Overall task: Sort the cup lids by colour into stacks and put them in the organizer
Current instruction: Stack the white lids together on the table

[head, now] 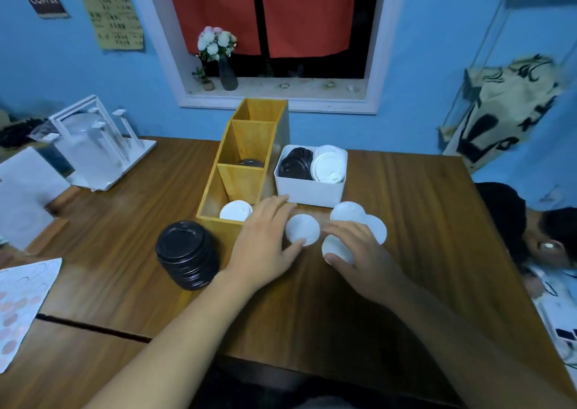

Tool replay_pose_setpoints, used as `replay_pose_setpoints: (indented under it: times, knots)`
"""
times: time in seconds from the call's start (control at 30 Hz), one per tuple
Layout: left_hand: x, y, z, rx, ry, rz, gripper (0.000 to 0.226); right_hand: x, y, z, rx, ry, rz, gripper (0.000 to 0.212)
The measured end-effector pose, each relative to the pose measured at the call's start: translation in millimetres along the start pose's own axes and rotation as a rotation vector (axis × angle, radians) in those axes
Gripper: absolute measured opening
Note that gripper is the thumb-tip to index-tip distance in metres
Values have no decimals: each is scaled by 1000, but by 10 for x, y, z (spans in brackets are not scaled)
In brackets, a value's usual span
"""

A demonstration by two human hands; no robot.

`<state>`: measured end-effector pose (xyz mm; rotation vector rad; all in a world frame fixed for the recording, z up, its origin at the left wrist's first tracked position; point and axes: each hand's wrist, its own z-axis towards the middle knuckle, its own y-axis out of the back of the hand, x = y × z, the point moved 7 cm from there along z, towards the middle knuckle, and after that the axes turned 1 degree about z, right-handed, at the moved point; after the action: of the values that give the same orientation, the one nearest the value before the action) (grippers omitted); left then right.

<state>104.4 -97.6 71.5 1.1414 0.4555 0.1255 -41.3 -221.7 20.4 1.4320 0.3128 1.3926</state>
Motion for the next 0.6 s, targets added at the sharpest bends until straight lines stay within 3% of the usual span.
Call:
replay_pose_setpoints:
  times: [0.17,0.47,0.6]
  knots:
    - [-132,-293,525,32,72,-6,64,-412,234,-68,-64,-7,-87,43]
    - [6,-383,1275,4,234,1,58,-494,384,92,-115,52,-67,38]
    - [156,-452,1473,165,312,83,57,-528,366,217,-133,20,-51,43]
